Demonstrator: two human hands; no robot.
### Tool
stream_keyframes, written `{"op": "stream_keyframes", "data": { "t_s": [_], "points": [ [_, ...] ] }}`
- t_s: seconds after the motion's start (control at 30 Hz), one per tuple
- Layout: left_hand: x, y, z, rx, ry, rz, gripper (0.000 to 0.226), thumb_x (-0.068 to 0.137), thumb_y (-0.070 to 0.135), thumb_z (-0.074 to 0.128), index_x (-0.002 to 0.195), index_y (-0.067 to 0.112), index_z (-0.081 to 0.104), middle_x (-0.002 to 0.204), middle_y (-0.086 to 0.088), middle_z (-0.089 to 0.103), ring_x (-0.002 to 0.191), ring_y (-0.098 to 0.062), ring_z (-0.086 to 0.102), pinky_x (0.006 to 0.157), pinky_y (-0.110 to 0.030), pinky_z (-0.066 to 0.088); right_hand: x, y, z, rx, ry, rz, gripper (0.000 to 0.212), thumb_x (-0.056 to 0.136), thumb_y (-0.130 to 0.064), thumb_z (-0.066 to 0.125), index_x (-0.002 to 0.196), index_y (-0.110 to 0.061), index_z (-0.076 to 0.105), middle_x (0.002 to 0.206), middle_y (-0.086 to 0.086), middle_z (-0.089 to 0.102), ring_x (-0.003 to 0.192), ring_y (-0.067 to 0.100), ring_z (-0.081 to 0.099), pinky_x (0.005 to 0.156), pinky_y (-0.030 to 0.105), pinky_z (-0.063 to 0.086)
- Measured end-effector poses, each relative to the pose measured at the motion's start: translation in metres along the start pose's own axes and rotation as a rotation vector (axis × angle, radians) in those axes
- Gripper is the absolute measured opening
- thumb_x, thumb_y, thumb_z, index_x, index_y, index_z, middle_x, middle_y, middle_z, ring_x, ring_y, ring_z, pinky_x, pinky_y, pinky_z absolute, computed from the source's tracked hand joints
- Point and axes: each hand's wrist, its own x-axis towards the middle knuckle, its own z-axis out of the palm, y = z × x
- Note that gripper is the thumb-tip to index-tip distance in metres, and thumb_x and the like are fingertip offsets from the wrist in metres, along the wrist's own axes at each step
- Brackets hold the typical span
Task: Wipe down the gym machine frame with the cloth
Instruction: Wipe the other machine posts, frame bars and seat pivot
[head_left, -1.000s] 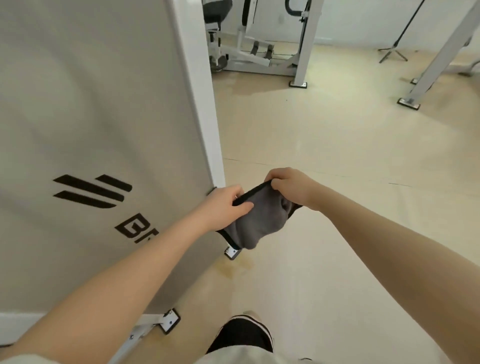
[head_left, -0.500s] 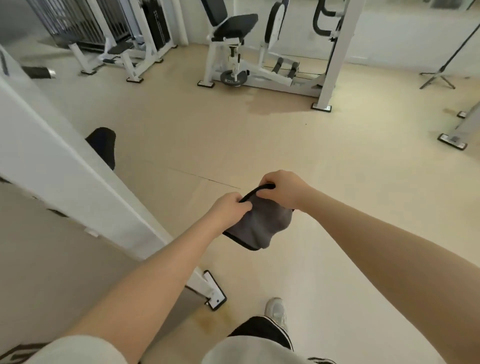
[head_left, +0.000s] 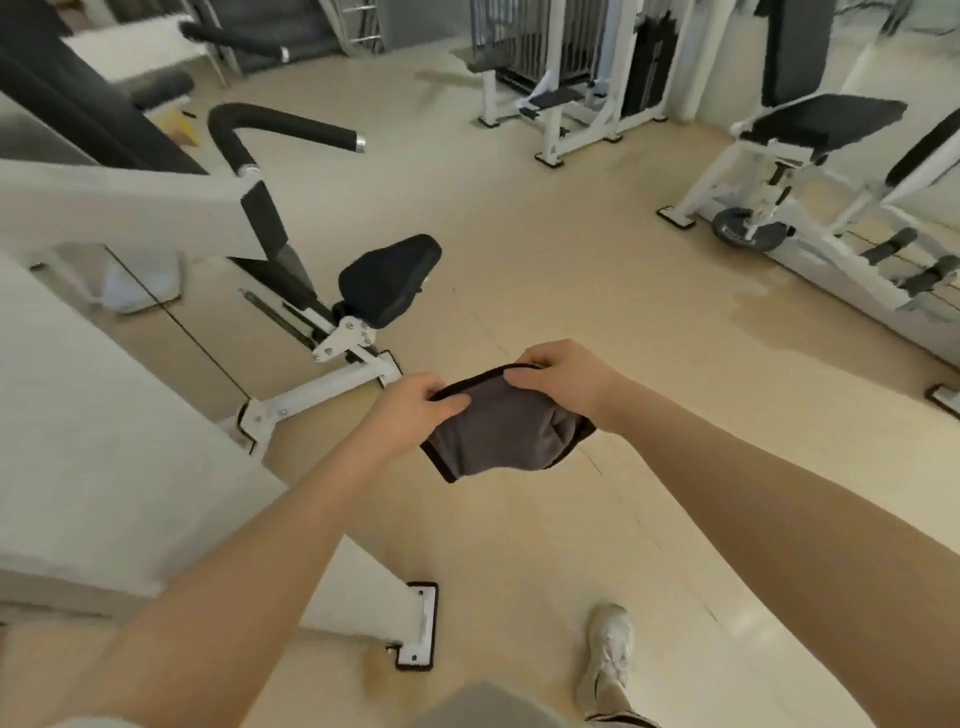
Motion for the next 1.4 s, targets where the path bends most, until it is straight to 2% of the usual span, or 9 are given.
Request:
{"op": "stream_keyframes", "data": {
  "t_s": [0.27, 0.37, 0.53, 0.7, 0.87, 1.1, 1.23, 1.33, 1.4],
  "points": [
    [0.036, 0.035, -0.028, -0.159, 0.378, -0.165, 0.027, 0.088, 0.032, 0.059, 0.081, 0.006, 0.058, 0.083, -0.013, 0.064, 0.073, -0.021, 0.058, 0.065, -0.031, 0.044, 0.112, -0.039, -0.054, 0.083, -0.268, -0.165, 0.019, 0.09, -0.023, 0.06, 0.072, -0.02, 0.064, 0.07, -0.008, 0.061, 0.065, 0.006, 0.057, 0.051, 0.012, 0.044],
    [0.041, 0.044, -0.044, -0.216, 0.463, -0.193, 0.016, 0.09, 0.03, 0.058, 0.076, 0.022, 0.058, 0.075, 0.004, 0.064, 0.068, -0.007, 0.058, 0.06, -0.018, 0.042, 0.141, -0.054, -0.058, 0.088, -0.349, -0.213, 0.014, 0.09, -0.02, 0.059, 0.081, -0.012, 0.066, 0.076, -0.001, 0.063, 0.07, 0.011, 0.058, 0.062, 0.02, 0.047],
    [0.059, 0.041, -0.086, -0.364, 0.571, -0.178, 0.016, 0.09, 0.025, 0.058, 0.079, 0.014, 0.06, 0.068, 0.009, 0.065, 0.065, -0.005, 0.059, 0.062, -0.017, 0.045, 0.2, -0.092, -0.058, 0.047, -0.444, -0.339, 0.013, 0.089, -0.009, 0.057, 0.09, -0.017, 0.067, 0.089, 0.001, 0.066, 0.083, 0.013, 0.059, 0.079, 0.025, 0.048],
    [0.072, 0.031, -0.146, -0.409, 0.781, -0.156, 0.013, 0.089, 0.02, 0.058, 0.088, 0.008, 0.064, 0.061, 0.014, 0.065, 0.055, 0.001, 0.058, 0.054, -0.008, 0.045, 0.263, -0.152, -0.039, 0.067, -0.578, -0.493, 0.01, 0.09, -0.01, 0.058, 0.094, -0.015, 0.065, 0.086, -0.002, 0.066, 0.08, 0.009, 0.061, 0.073, 0.02, 0.048],
    [0.07, 0.014, -0.201, -0.448, 0.917, -0.183, 0.012, 0.089, 0.02, 0.058, 0.08, 0.015, 0.064, 0.069, 0.004, 0.067, 0.064, -0.008, 0.062, 0.062, -0.018, 0.048, 0.309, -0.23, -0.012, -0.019, -0.721, -0.712, 0.015, 0.093, -0.014, 0.055, 0.104, -0.012, 0.065, 0.089, -0.009, 0.064, 0.074, -0.007, 0.06, 0.066, 0.005, 0.046],
    [0.083, -0.005, -0.252, -0.487, 1.115, -0.292, 0.027, 0.09, 0.028, 0.057, 0.063, 0.026, 0.063, 0.064, 0.003, 0.058, 0.066, -0.021, 0.048, 0.065, -0.033, 0.035, 0.367, -0.31, 0.04, 0.051, -0.849, -0.819, 0.012, 0.091, -0.02, 0.058, 0.084, -0.026, 0.066, 0.084, -0.009, 0.066, 0.08, 0.002, 0.061, 0.076, 0.018, 0.049],
    [0.105, -0.029, -0.275, -0.149, 1.176, -0.571, 0.016, 0.089, 0.033, 0.058, 0.102, 0.024, 0.061, 0.095, 0.003, 0.062, 0.087, -0.016, 0.056, 0.076, -0.03, 0.044, 0.4, -0.333, 0.081, -0.081, -0.914, -0.836, 0.01, 0.091, -0.02, 0.059, 0.1, -0.023, 0.063, 0.107, -0.006, 0.063, 0.104, 0.01, 0.057, 0.09, 0.022, 0.043],
    [0.123, -0.047, -0.27, 0.206, 1.07, -0.758, 0.052, 0.089, 0.034, 0.056, 0.136, 0.016, 0.041, 0.135, -0.009, 0.042, 0.127, -0.026, 0.036, 0.104, -0.036, 0.029, 0.425, -0.329, 0.106, -0.587, -0.77, -1.263, 0.04, 0.094, -0.024, 0.053, 0.133, -0.018, 0.046, 0.144, 0.002, 0.038, 0.134, 0.018, 0.032, 0.107, 0.026, 0.022],
    [0.136, -0.047, -0.261, 0.087, 1.112, -0.727, 0.04, 0.094, 0.026, 0.049, 0.132, 0.017, 0.045, 0.135, -0.006, 0.043, 0.125, -0.021, 0.039, 0.104, -0.031, 0.029, 0.427, -0.33, 0.109, -0.478, -0.817, -1.557, 0.037, 0.097, -0.017, 0.046, 0.134, -0.016, 0.048, 0.148, 0.003, 0.034, 0.137, 0.017, 0.025, 0.108, 0.02, 0.013]
  ]
}}
